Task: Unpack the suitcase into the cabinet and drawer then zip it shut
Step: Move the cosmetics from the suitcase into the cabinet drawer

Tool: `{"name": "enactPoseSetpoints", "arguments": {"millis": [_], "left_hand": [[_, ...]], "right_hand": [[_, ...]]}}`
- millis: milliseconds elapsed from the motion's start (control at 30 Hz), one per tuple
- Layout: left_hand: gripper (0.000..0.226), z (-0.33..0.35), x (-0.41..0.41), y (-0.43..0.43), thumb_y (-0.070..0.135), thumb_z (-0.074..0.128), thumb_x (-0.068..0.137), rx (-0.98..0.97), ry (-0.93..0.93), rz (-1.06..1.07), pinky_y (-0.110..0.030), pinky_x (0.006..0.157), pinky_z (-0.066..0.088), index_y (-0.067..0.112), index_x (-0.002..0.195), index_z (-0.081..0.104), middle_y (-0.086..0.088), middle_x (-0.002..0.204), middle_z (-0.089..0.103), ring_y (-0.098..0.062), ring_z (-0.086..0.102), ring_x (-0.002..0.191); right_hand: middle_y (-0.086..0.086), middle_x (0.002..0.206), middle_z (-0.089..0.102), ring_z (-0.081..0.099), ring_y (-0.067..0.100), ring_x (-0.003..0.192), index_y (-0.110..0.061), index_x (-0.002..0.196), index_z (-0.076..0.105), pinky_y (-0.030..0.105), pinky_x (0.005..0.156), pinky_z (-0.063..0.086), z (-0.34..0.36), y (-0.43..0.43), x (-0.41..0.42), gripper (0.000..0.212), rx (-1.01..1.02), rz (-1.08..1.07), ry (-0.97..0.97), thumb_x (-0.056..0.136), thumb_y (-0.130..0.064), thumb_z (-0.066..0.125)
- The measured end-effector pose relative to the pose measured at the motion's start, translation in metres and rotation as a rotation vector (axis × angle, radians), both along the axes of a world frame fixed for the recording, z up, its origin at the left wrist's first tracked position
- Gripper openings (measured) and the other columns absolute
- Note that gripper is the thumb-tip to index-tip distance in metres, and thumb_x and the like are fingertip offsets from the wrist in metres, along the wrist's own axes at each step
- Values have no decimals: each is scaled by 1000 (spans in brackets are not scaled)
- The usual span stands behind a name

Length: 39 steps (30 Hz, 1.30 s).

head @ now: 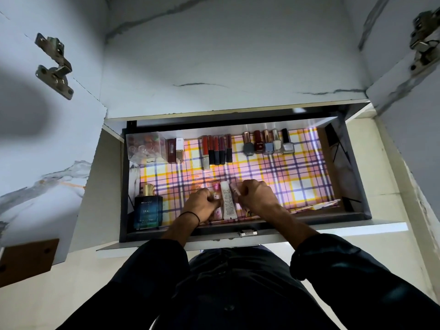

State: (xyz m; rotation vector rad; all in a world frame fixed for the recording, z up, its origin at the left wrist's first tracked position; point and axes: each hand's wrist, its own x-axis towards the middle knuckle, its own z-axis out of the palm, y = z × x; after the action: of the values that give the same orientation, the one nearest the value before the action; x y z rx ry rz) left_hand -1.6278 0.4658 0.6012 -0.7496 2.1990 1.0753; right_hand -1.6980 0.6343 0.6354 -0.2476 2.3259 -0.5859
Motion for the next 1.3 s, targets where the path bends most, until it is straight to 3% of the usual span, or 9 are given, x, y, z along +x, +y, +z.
{"name": "enactPoseSetpoints", "arguments": {"millis": [200, 367, 400, 467, 567, 767, 933, 1100, 1300], "left_hand": [[24, -4, 0, -1, 40, 69, 88, -22, 21, -42, -40, 73, 59, 17, 91, 65, -5, 86, 71, -21, 68, 76], [22, -4, 0, -1, 37, 68, 89, -8, 19, -39, -44, 72, 60, 16, 88, 64, -8, 83, 71, -24, 70, 74], [23, -4, 0, -1, 37, 68, 88, -9, 17, -37, -44, 72, 60, 15, 88, 64, -8, 82, 71, -25, 70, 74], [23, -4, 0, 0, 38, 70, 87, -9, 16, -31, -43, 71, 60, 16, 88, 64, -7, 82, 71, -24, 70, 74], [26, -3, 0, 0, 41, 71, 85, -23, 18, -14, -42, 72, 60, 17, 89, 64, -6, 82, 71, -24, 69, 74], [24, -2, 1, -2, 39, 70, 86, -22, 23, -18, -44, 70, 60, 16, 88, 64, -7, 81, 71, -25, 69, 72], [29, 4, 1, 1, 43, 67, 88, -38, 42, -47, -42, 72, 59, 15, 83, 61, -8, 80, 70, -25, 69, 73], [28, 10, -3, 5, 39, 66, 90, -106, 83, -99, -37, 74, 54, 13, 87, 60, -9, 86, 67, -25, 65, 81], [27, 16, 0, 1, 38, 64, 91, -73, 66, -63, -38, 75, 57, 11, 91, 60, -11, 84, 69, -26, 67, 79]], "right_hand": [[7, 102, 71, 69, 22, 88, -9, 113, 63, 37, 79, 60, -1, 4, 3, 34, 209, 195, 3, 94, -37, 65], [3, 97, 69, 67, 21, 89, -15, 101, 63, 33, 75, 56, 0, 12, -3, 15, 57, 90, 115, 95, -29, 65], [2, 102, 66, 64, 23, 99, -18, 103, 61, 31, 79, 52, -1, 12, -6, 13, 18, 134, 167, 95, -26, 65], [1, 125, 59, 48, 27, 121, -23, 122, 57, 37, 93, 42, -4, 10, -11, 32, -6, 291, 224, 92, -24, 68], [-3, 144, 46, 33, 28, 130, -31, 138, 50, 44, 103, 31, -10, 7, -15, 51, 49, 491, 227, 91, -23, 67], [-3, 143, 43, 32, 27, 127, -32, 137, 50, 44, 103, 30, -20, 10, -15, 50, 19, 488, 214, 91, -26, 68], [4, 143, 45, 37, 30, 127, -25, 139, 49, 44, 101, 36, -16, 20, -19, 54, -33, 266, 176, 89, -22, 69], [7, 113, 57, 60, 27, 103, -16, 123, 54, 39, 83, 55, -15, 33, -19, 38, -124, 130, 98, 89, -15, 70], [4, 109, 54, 59, 23, 97, -15, 121, 55, 37, 80, 55, -16, 30, -19, 33, -170, 41, 92, 91, -13, 68]]}}
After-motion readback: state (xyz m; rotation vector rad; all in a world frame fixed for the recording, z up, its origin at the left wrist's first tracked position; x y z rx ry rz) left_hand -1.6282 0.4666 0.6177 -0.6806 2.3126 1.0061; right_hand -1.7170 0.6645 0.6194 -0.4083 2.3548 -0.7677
